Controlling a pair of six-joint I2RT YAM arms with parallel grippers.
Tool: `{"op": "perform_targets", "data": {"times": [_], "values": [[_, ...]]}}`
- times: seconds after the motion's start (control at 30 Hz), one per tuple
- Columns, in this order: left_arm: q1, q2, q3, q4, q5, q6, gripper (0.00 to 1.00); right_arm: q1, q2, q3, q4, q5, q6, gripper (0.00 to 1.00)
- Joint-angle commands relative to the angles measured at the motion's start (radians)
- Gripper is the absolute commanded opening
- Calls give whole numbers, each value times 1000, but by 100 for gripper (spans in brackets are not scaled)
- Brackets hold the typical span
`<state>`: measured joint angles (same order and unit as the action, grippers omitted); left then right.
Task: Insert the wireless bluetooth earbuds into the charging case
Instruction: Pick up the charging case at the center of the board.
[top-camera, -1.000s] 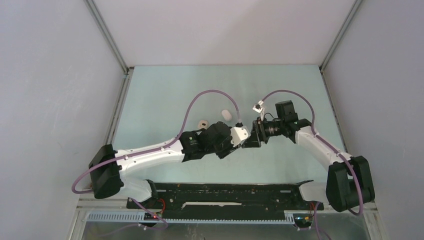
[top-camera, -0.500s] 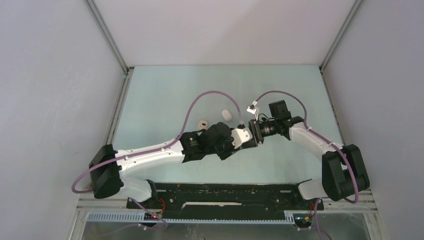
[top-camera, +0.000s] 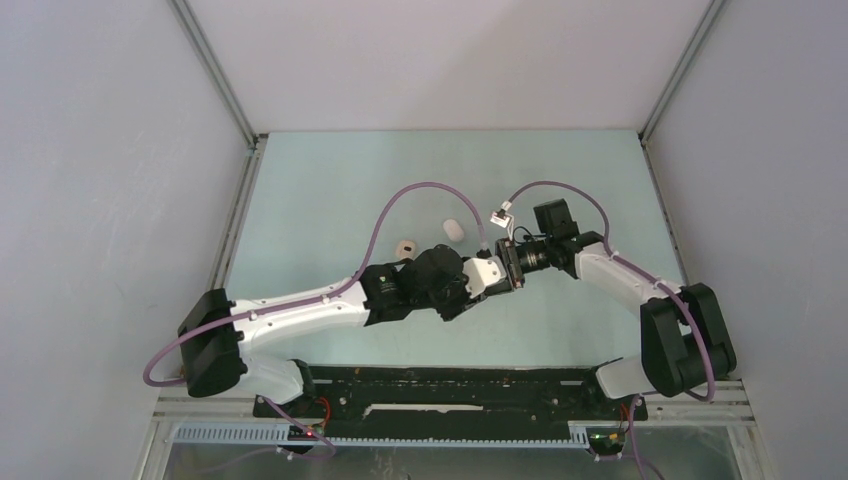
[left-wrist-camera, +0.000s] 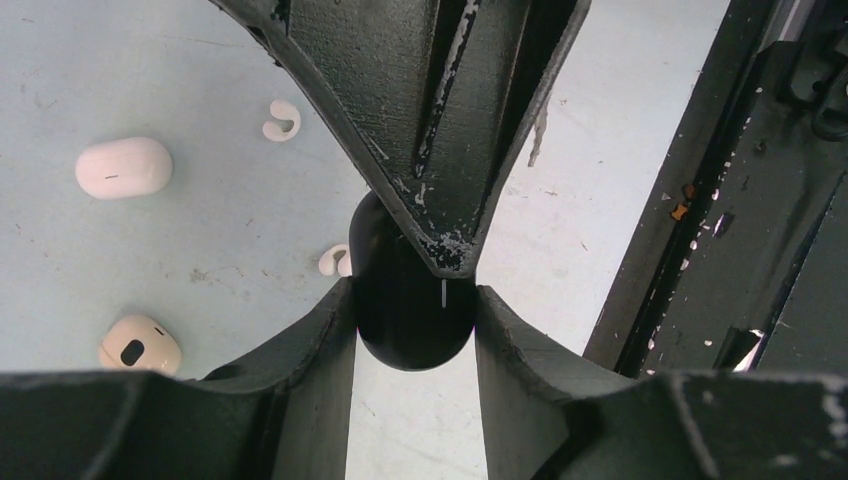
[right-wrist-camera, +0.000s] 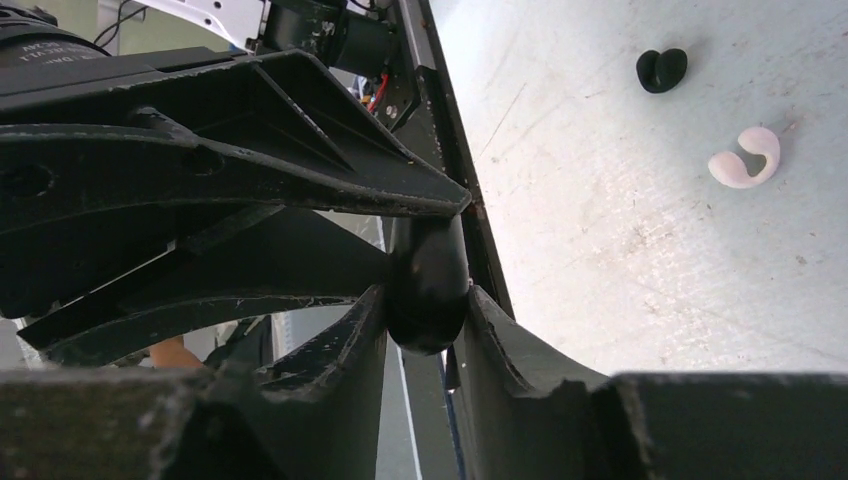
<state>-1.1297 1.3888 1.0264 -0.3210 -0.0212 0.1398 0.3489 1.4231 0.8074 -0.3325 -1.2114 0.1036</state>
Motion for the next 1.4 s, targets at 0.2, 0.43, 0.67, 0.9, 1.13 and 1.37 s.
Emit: {"op": "perform_targets", "data": {"times": [0.2, 0.43, 0.67, 0.9, 1.13, 1.37], "values": [[-7, -55, -44, 101, -66, 2, 63, -45, -21, 56, -17, -115, -34, 6], [-2, -211, -126, 211, -144, -209, 84, -161, -124, 56, -87, -131, -99, 1], [89, -431, -514, 874, -49, -692, 92, -184, -250, 34, -108, -106, -192, 0], [161, -360, -660, 1309, 175, -864, 87, -210, -282, 9, -79, -219, -209, 0], [163, -75, -651, 1684, 329, -996, 67, -212, -276, 7, -84, -240, -218, 0], [167, 73, -604, 1794, 330, -1058, 61, -220, -289, 5, -103, -245, -235, 0]]}}
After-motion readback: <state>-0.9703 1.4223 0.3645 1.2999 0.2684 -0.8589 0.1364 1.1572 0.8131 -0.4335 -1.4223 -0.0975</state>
